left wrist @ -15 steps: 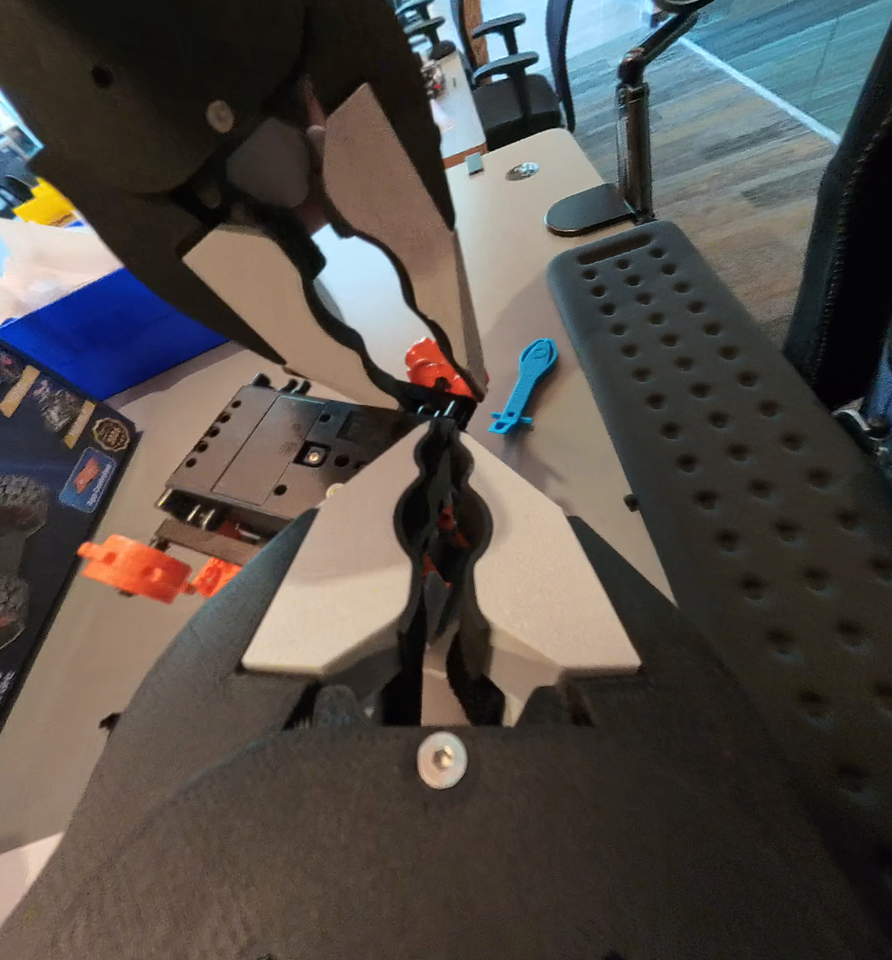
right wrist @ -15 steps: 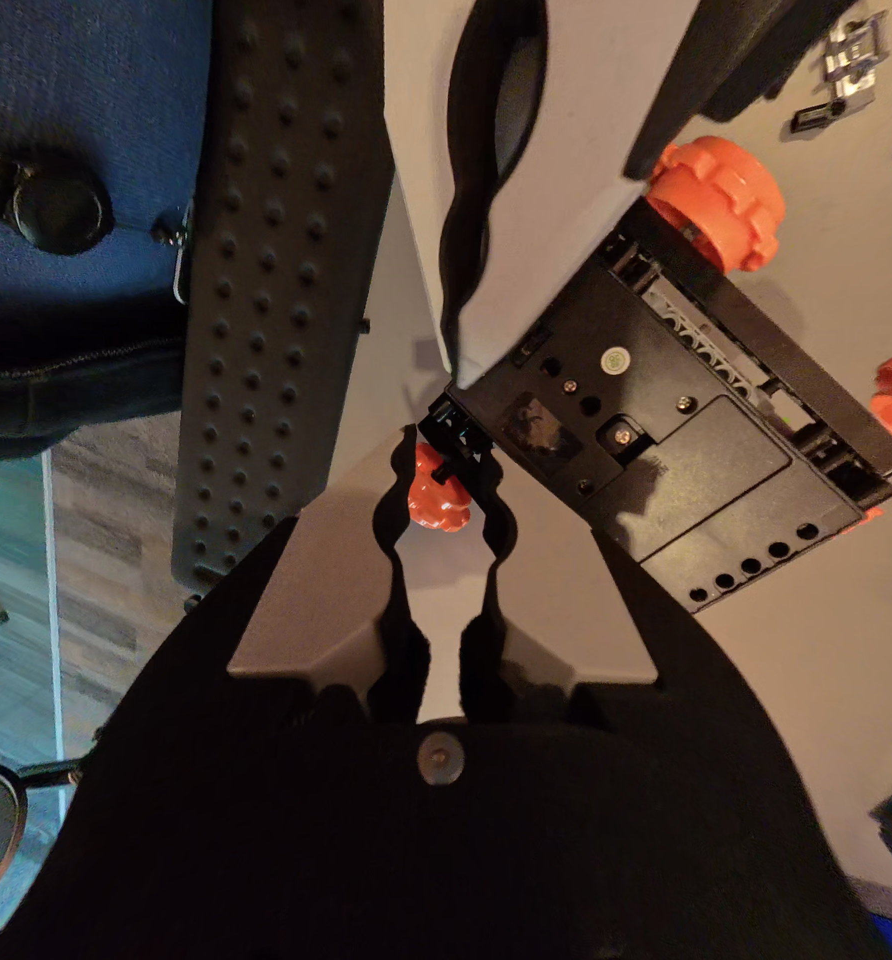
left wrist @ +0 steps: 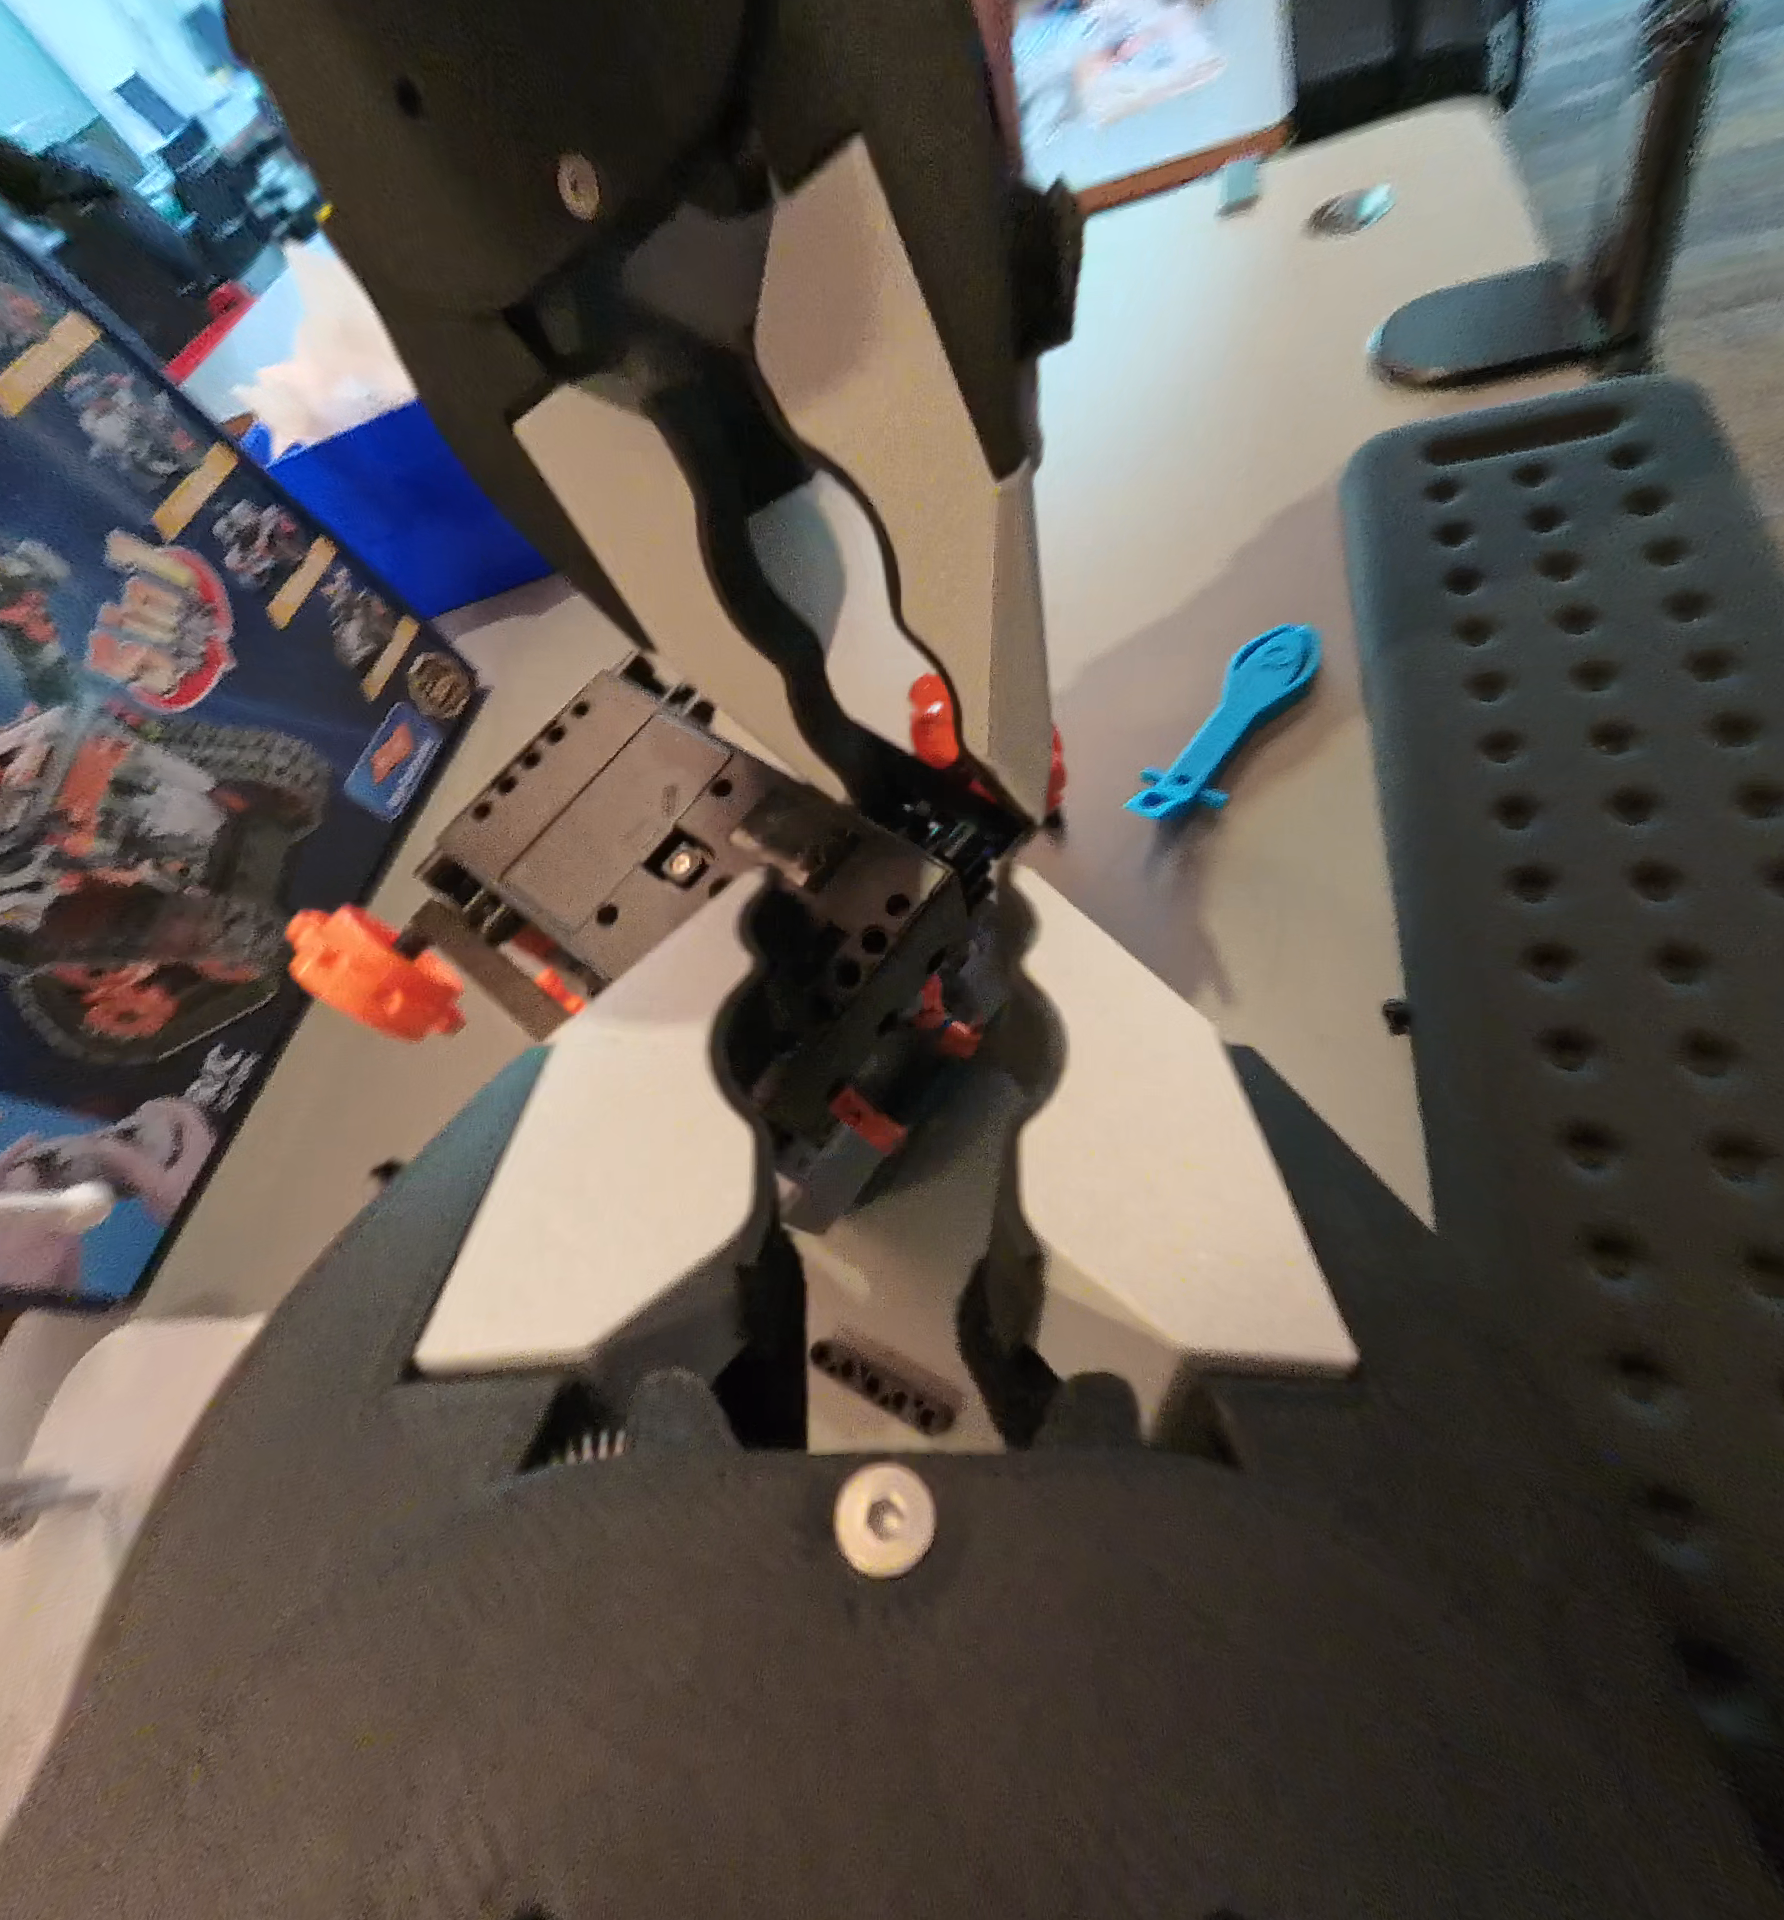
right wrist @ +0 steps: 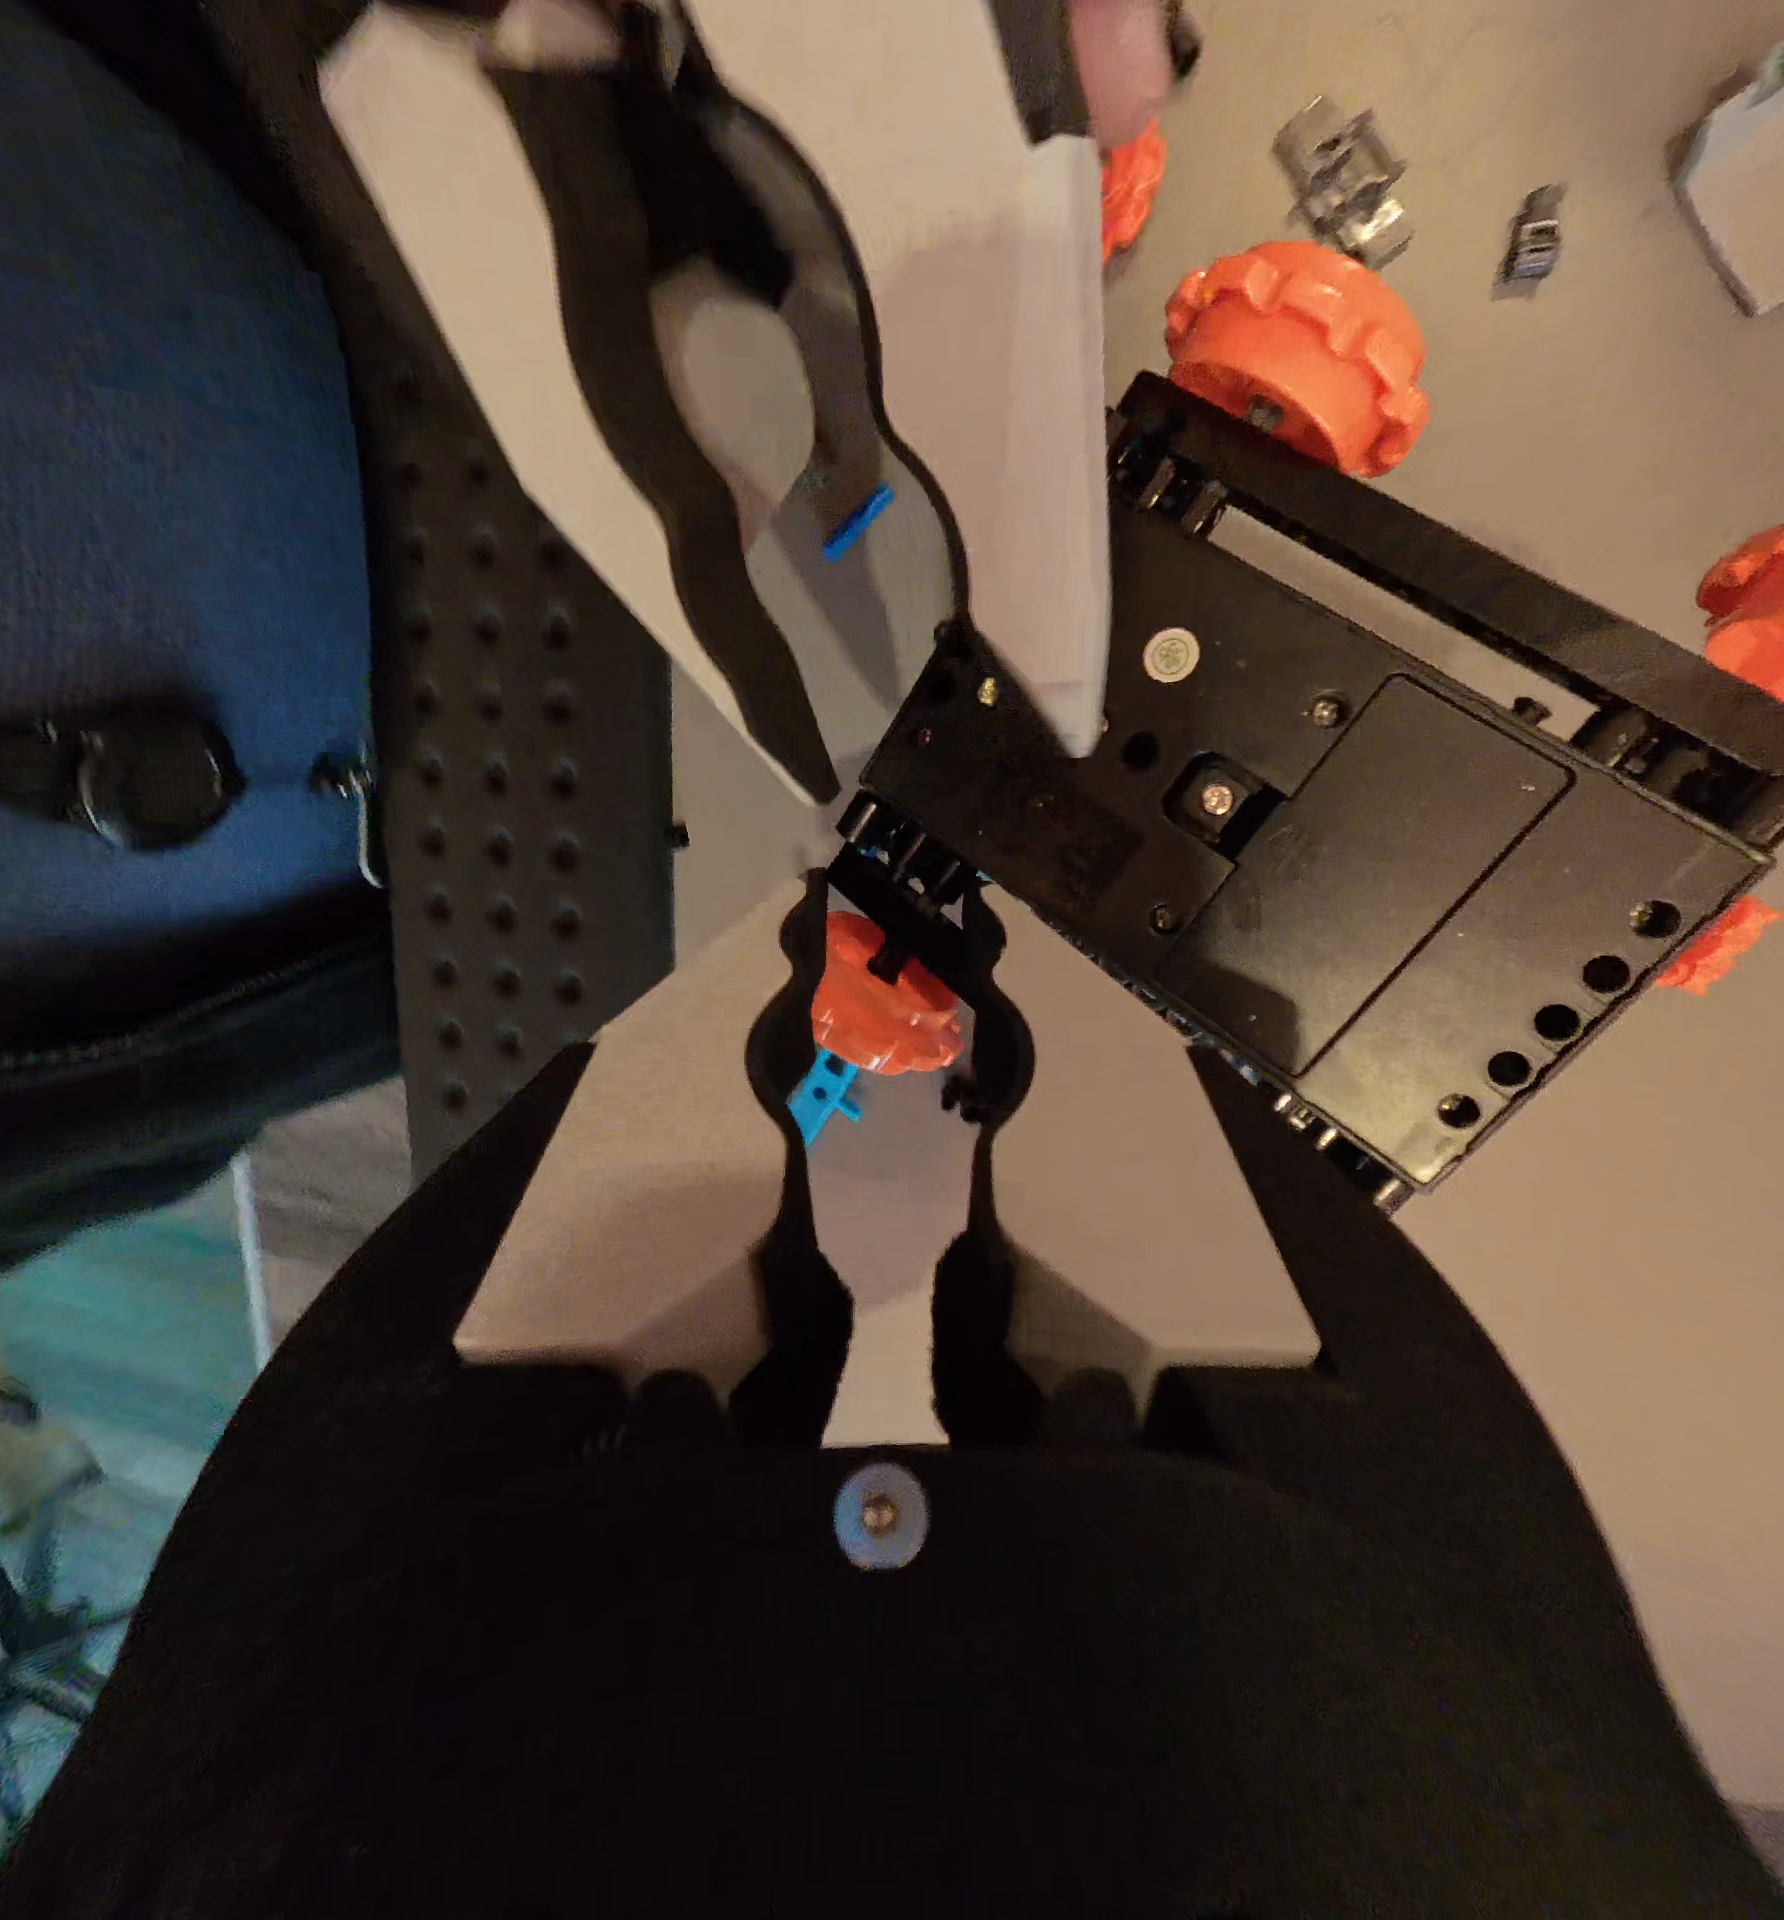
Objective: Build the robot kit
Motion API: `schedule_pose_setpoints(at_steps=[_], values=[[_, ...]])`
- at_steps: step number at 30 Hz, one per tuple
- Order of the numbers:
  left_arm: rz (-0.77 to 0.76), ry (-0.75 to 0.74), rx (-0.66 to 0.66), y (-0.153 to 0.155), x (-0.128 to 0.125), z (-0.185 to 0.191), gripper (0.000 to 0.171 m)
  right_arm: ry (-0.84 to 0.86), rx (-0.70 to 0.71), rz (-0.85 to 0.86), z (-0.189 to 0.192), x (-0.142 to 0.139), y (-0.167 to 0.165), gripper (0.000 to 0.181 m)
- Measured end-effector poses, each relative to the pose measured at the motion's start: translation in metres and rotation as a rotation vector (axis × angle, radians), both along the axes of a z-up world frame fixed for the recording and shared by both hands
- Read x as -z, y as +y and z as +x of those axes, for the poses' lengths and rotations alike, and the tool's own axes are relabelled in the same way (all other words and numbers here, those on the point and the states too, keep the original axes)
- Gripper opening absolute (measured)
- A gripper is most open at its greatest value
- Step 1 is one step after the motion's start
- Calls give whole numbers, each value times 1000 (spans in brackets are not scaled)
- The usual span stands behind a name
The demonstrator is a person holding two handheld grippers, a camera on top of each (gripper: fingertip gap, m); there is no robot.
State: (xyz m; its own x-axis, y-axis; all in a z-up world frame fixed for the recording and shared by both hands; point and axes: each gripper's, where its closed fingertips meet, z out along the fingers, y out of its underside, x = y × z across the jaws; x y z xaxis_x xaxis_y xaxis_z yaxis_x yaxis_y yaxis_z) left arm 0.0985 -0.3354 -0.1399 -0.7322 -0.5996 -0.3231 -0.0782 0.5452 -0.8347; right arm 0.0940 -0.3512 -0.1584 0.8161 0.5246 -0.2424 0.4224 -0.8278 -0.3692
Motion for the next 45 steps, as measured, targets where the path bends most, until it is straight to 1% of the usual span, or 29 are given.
schedule_pose_setpoints(at_steps=[1,2,3,5,6,8,10,11,12,14,16,18,21,25,31,38,41,45], values=[[29,-10,-46,4,3,3,50,23,36,10,0,-1,3,23],[48,-25,-82,8,3,6,51,42,68,21,-1,-2,7,24],[73,-31,-109,13,4,8,59,68,105,31,-1,-4,11,23],[84,-51,-148,22,6,15,62,133,186,54,-3,-7,21,24],[82,-51,-149,24,6,17,65,139,212,58,-4,-7,24,24],[91,-71,-160,28,7,20,65,137,262,76,-1,-6,27,24],[71,-87,-140,27,6,21,65,163,286,82,0,-7,27,26],[72,-89,-138,28,6,22,62,169,290,93,0,-8,28,34],[65,-95,-131,29,4,23,56,150,282,102,1,-10,29,36],[50,-84,-124,28,3,27,55,48,226,93,7,-9,27,37],[67,-83,-103,26,2,30,54,-49,150,61,11,-7,23,37],[67,-82,-85,24,2,32,55,-110,72,22,15,-3,18,37],[78,-87,-72,23,3,35,56,-105,-4,-5,17,-3,15,36],[76,-111,-13,16,5,32,57,-102,-104,-19,14,-1,9,35],[59,-127,47,17,5,32,56,-62,-170,-24,13,-3,7,34],[43,-127,96,20,5,32,55,-62,-293,-52,13,-5,7,33],[33,-126,130,19,6,30,56,-64,-358,-74,12,-5,4,29],[28,-126,127,21,5,31,54,-60,-390,-81,13,-6,5,29]])
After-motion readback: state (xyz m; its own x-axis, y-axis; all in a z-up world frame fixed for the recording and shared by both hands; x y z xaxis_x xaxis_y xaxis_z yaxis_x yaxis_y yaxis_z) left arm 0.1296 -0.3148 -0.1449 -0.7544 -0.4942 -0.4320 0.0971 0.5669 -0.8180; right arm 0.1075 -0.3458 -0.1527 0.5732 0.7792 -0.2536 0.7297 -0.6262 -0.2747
